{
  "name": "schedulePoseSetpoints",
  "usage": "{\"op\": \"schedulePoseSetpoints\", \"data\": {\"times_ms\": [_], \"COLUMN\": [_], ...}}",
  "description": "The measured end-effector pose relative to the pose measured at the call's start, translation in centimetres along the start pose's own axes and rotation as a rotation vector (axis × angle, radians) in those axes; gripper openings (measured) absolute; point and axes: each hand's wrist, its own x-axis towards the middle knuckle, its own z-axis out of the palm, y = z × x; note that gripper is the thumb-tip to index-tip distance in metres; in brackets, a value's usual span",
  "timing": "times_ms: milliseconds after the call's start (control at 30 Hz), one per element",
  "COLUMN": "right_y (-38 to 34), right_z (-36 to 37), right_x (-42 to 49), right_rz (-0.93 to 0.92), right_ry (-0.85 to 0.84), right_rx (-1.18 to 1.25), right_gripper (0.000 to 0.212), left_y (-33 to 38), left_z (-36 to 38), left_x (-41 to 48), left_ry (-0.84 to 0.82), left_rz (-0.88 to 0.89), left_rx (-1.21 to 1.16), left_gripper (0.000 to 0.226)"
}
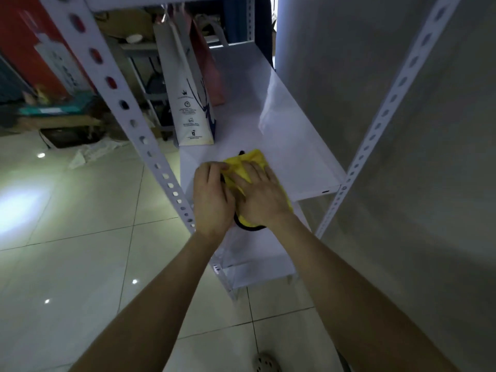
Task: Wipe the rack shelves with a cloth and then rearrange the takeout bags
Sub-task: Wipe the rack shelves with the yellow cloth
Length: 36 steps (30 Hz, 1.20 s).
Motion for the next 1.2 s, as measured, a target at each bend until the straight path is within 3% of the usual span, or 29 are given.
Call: {"op": "schedulePoseSetpoints", "data": {"times_ms": [100,200,267,333,400,500,600,733,833,1000,1067,1200], "right_y": [1.3,7.0,9.7,7.9,2.7,-5.5,-6.1,1.3,4.2,1.1,0.6,-0.1], "right_z": [-0.2,-0.9,-1.8,-2.2,-2.2,-1.2,-1.3,-2.6,-4.2,-6.1,-7.0,-11.3], "right_x": [-1.3,-3.1,-3.5,-2.1,-0.2,0.1,-1.4,-4.2,-5.7,-6.5,-8.0,-12.0], "right_rz": [-0.033,0.277,0.516,0.645,0.544,0.138,-0.033,0.254,0.434,0.405,0.39,0.341], "right_ry": [0.04,0.12,0.042,-0.025,-0.039,-0.023,-0.04,0.036,-0.022,0.007,0.069,0.268], "right_rx": [0.095,0.044,0.04,0.061,0.068,0.07,0.024,-0.051,0.024,-0.049,0.112,0.491], "right_gripper": [0.056,0.052,0.057,0.06,0.058,0.054,0.052,0.053,0.053,0.054,0.056,0.039], "left_y": [1.2,1.9,1.7,1.0,0.0,-1.0,-1.1,-0.8,-0.3,1.9,3.2,5.0], "left_z": [-2.3,-5.5,-7.8,-9.8,-11.5,-12.8,-13.5,-14.2,-15.0,-16.5,-17.5,-19.5], "left_x": [-1.4,-1.4,-1.9,-2.4,-2.7,-2.6,-1.3,0.4,0.8,2.2,3.2,6.0], "left_ry": [-0.007,0.045,0.096,0.144,0.182,0.237,0.266,0.298,0.321,0.309,0.321,0.372], "left_rz": [0.106,0.183,0.206,0.204,0.155,0.085,0.051,0.042,0.034,-0.013,-0.005,0.063], "left_rx": [-0.035,-0.039,-0.027,-0.004,0.009,0.02,0.014,0.014,-0.001,-0.027,-0.049,-0.08], "left_gripper": [0.037,0.032,0.029,0.027,0.024,0.018,0.015,0.012,0.012,0.015,0.019,0.019]}}
